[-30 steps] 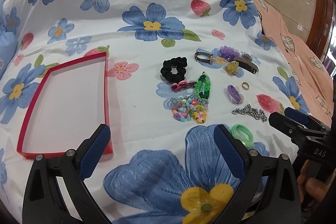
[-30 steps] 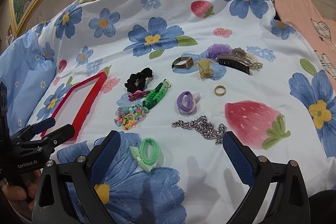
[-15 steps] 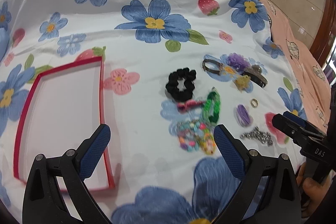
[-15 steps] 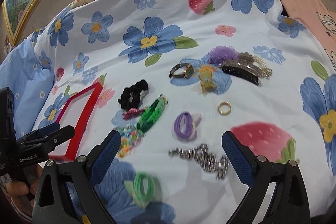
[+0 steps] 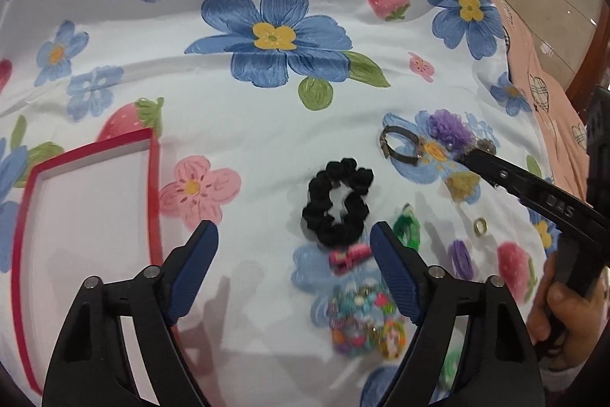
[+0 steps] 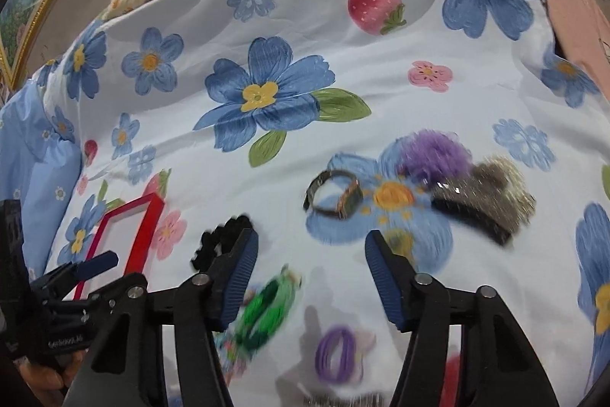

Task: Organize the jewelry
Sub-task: 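Grasp the black scrunchie with the left tool while the right tool grasps the gold watch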

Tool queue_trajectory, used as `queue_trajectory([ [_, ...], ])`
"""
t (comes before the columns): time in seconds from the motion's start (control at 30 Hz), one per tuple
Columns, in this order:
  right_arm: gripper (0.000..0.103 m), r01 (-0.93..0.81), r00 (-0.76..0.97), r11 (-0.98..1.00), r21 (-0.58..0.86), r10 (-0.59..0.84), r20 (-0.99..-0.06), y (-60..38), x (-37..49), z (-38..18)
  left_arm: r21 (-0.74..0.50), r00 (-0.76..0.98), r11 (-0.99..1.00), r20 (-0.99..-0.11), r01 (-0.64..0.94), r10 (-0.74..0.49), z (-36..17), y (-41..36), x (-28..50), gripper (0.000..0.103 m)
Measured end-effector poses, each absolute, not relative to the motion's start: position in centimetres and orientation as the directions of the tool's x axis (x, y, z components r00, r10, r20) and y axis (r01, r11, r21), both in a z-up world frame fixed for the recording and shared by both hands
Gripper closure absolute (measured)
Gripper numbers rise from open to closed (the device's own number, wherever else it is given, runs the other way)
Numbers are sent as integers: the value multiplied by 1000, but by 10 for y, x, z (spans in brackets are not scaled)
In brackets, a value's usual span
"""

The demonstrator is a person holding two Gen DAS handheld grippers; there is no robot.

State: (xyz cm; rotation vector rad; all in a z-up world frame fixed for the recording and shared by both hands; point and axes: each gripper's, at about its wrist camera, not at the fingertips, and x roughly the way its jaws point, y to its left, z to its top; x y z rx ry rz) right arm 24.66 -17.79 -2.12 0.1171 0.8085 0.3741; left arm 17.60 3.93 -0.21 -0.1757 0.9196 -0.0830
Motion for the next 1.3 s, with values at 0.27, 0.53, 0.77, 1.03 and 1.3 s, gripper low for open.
queue_trajectory([
  [0.27, 61, -242, 571, 944, 225, 326, -753, -166, 308, -50, -192, 544, 981, -821, 23, -173, -24, 36, 221, 32],
  [0.53, 65, -201, 516, 959, 201, 278, -810, -162, 337, -81, -210, 446, 976, -869, 63, -216, -60, 24, 246, 58],
  [0.77, 93, -180, 516, 962, 204, 269, -813, -169, 343, -89, -239, 453, 967, -855, 89, -253, -59, 26, 244, 93],
  [1.03, 95, -218, 525, 945, 243, 323, -787, -164, 323, -75, -256, 509, 963, -821, 78, -259, -38, 40, 226, 94],
  [1.3, 95, -301, 515, 916, 264, 389, -764, -137, 292, -58, -291, 556, 956, -789, 36, -262, -19, 66, 194, 94],
])
